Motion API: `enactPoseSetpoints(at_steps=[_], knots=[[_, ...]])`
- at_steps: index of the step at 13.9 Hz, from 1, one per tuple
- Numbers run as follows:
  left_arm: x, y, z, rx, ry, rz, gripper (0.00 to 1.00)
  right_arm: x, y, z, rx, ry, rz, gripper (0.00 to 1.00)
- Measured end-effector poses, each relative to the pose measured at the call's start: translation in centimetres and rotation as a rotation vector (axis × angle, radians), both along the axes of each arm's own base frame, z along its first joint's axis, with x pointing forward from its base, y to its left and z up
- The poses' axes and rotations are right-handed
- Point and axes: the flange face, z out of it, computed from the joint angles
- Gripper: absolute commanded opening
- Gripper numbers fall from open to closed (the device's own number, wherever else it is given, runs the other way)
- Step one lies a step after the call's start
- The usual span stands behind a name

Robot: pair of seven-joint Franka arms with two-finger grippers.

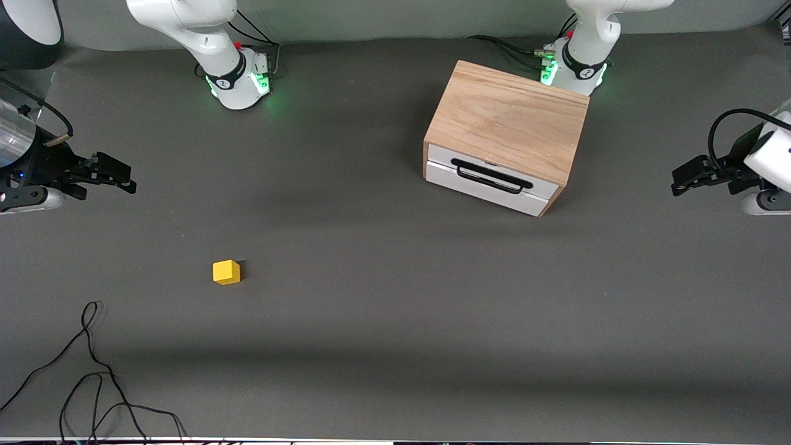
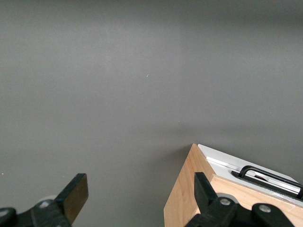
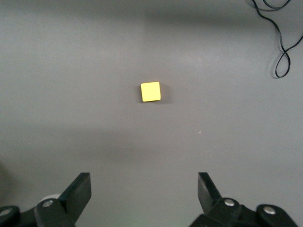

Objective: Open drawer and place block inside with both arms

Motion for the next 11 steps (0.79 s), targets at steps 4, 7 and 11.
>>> enactPoseSetpoints(at_steps=[4,7,11], knots=[[-0.4,-4.2,-0.3,-0.005,0.015,0.069,1.0,0.3,0.1,-0.5,0.0,0.006,0.001,1.0],[-1.5,-11.9,-1.4,0.006,0.037,0.141,1.0,0.4,0.1,-0.6,0.0,0.004,0.002,1.0],[-2.9,-20.1,-3.5,0.026,0.051,0.257,1.0,0.6,0.1,-0.9,0.0,0.004,0.001,1.0]])
